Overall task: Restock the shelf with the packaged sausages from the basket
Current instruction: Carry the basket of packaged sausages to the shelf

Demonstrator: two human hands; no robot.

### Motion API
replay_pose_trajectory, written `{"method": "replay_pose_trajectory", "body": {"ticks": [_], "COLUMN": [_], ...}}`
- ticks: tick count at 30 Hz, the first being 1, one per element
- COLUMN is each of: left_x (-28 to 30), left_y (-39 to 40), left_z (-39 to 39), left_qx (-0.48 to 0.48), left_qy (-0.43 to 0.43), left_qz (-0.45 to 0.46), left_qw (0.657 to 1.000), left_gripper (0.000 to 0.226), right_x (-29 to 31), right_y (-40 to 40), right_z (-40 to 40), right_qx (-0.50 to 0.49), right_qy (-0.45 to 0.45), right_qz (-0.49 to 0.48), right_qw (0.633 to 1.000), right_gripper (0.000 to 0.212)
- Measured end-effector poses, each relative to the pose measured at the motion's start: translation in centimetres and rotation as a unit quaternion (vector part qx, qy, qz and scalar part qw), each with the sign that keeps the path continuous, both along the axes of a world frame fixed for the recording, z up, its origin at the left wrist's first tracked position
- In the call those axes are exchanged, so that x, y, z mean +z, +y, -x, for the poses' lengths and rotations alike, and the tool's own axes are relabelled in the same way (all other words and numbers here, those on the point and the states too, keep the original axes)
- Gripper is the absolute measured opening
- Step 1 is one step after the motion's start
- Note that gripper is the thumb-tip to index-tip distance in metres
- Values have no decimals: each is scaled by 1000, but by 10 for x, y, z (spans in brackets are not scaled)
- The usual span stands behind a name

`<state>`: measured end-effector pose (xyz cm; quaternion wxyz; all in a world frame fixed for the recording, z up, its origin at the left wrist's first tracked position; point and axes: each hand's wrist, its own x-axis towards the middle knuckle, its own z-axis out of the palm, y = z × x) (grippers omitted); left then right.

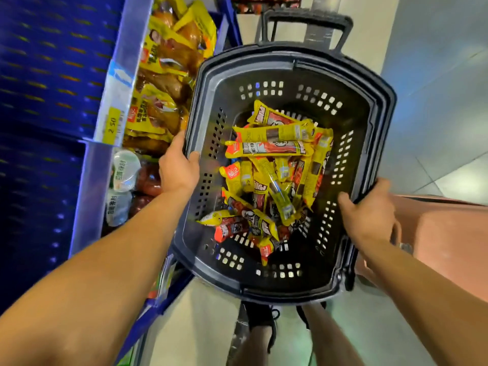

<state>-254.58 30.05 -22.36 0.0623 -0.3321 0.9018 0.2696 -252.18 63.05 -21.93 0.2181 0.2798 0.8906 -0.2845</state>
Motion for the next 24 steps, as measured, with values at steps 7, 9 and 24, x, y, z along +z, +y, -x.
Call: {"method": "replay_pose_trajectory", "body": {"ticks": [7, 9, 24], "left_x": [8, 15, 215], "left_y": [1, 3, 130], "left_z": [1, -9, -143], "left_qx": [-27, -45, -269], "left_qy": [-26, -31, -71], "left_qz": [16, 8, 16], "left_qw": [999, 998, 960], "left_gripper": [55, 55, 71], "right_x": [4, 15, 220], "right_y": [-10, -13, -7], "right_z": [1, -1, -81], "right_qx": [39, 58, 438], "right_qy": [-34, -56, -25], "right_qz": [6, 1, -119], "right_qw": [999, 997, 891], "right_gripper": [69, 88, 93]}}
